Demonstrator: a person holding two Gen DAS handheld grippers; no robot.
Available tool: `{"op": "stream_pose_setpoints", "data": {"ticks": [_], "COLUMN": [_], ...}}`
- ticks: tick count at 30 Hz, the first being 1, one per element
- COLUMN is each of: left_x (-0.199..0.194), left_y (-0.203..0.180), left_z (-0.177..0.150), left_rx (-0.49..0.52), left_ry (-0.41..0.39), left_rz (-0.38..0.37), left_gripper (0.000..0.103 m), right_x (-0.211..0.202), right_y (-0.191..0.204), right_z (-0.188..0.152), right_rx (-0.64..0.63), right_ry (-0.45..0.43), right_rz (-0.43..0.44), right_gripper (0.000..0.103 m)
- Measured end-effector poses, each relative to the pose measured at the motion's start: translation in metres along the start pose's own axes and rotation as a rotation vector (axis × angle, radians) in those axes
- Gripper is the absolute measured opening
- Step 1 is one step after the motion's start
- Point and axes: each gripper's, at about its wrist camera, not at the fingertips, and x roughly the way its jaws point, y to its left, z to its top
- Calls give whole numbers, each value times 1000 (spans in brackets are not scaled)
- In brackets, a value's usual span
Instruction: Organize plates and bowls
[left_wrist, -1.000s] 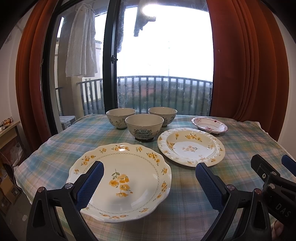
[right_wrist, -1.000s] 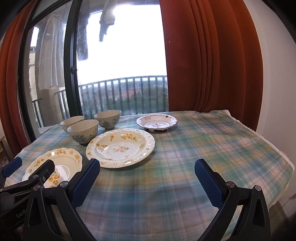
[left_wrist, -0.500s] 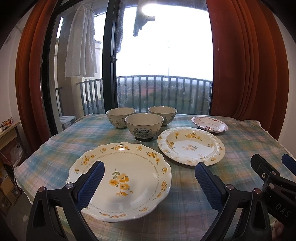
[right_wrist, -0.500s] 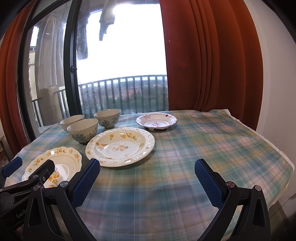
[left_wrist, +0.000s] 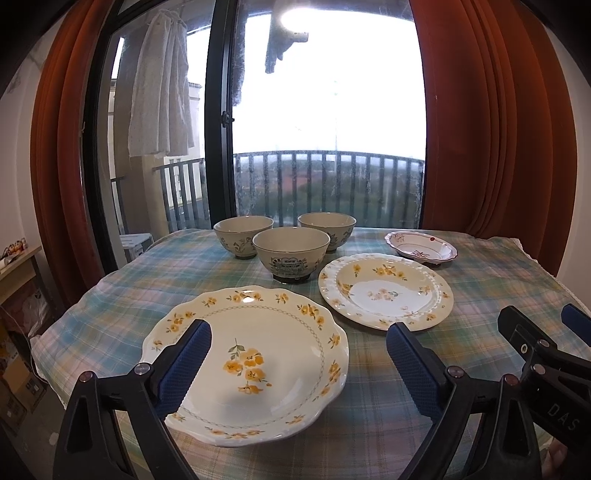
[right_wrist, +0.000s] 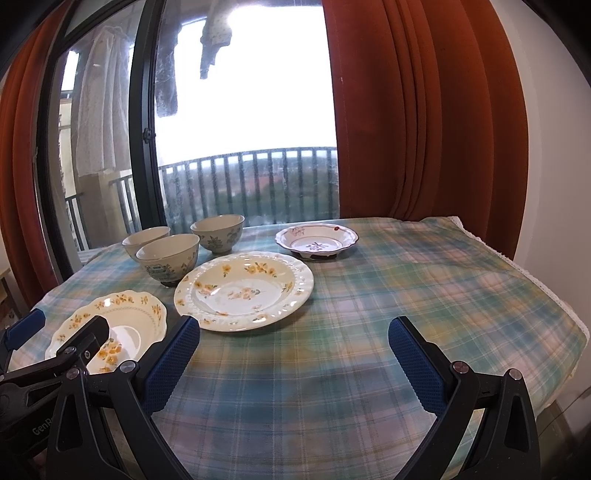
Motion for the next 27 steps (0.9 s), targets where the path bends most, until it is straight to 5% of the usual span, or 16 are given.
{"op": "stream_pose_setpoints", "data": {"ticks": [14, 27], "left_x": [21, 66], "left_y": [31, 84], "left_z": [8, 19], "left_rx": [-25, -50], "left_ry": [46, 169], "left_rz": [25, 101], "left_gripper": [92, 89], "right_x": [27, 77], "right_y": [35, 101], "right_z": [11, 23], "right_rx": [-14, -65], "right_ry": [51, 169], "right_rz": [25, 101], "right_gripper": [103, 95]}}
